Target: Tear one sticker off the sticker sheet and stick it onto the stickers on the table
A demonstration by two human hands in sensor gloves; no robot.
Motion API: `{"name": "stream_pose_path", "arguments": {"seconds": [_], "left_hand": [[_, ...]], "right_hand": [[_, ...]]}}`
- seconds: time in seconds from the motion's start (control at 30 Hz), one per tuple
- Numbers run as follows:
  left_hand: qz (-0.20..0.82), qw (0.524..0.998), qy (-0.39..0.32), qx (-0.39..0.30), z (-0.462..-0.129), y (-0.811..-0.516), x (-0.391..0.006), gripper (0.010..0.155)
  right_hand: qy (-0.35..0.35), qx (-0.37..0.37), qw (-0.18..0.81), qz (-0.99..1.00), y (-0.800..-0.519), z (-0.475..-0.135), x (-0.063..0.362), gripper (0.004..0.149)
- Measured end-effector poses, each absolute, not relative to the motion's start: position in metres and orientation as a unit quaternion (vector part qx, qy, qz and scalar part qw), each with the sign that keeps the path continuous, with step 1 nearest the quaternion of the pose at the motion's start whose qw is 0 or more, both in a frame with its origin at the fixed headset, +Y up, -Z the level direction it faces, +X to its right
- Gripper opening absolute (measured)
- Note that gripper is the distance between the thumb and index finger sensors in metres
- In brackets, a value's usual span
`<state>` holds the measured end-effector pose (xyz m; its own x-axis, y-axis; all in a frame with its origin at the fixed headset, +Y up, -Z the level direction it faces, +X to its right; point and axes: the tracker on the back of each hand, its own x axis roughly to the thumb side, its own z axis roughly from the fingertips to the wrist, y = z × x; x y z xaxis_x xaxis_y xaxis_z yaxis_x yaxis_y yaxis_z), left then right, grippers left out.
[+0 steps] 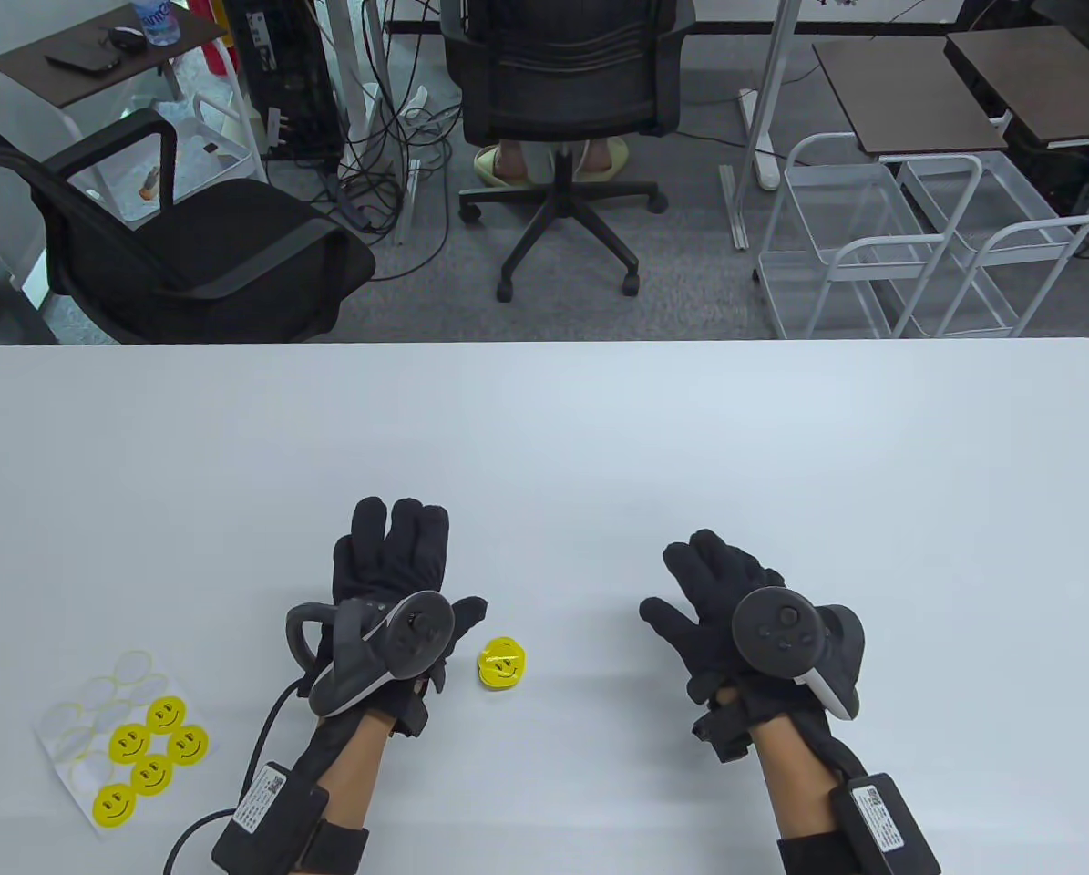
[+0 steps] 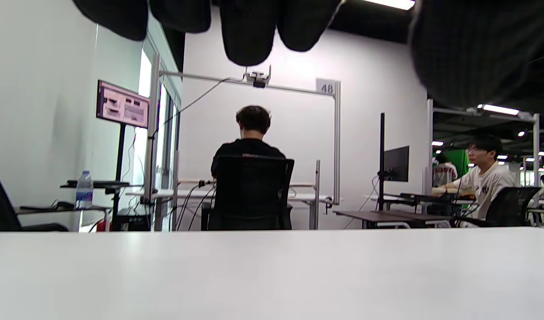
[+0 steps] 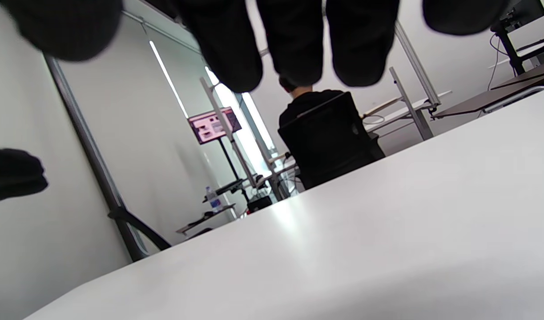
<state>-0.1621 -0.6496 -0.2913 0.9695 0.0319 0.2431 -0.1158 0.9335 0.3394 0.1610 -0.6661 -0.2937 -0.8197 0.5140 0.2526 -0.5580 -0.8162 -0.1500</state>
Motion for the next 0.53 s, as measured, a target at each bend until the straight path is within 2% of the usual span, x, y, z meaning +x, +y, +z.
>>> {"name": "stream_pose_path", "arguments": {"seconds": [0.2,0.53], "left_hand": [[0.064,0.974,-0.145,0.162,-0.287,-0.653,-0.168,0.094],[0.086,0.972,-0.150,0.159,-0.287,-0.656,-0.174,0.093]], "right_hand": [[-0.120,0.117,0.278,0.946,-0.667,-0.290,0.143,0.077],[-0.133,0.118,0.275,0.945,-0.663,-0.286,0.150,0.077]]}}
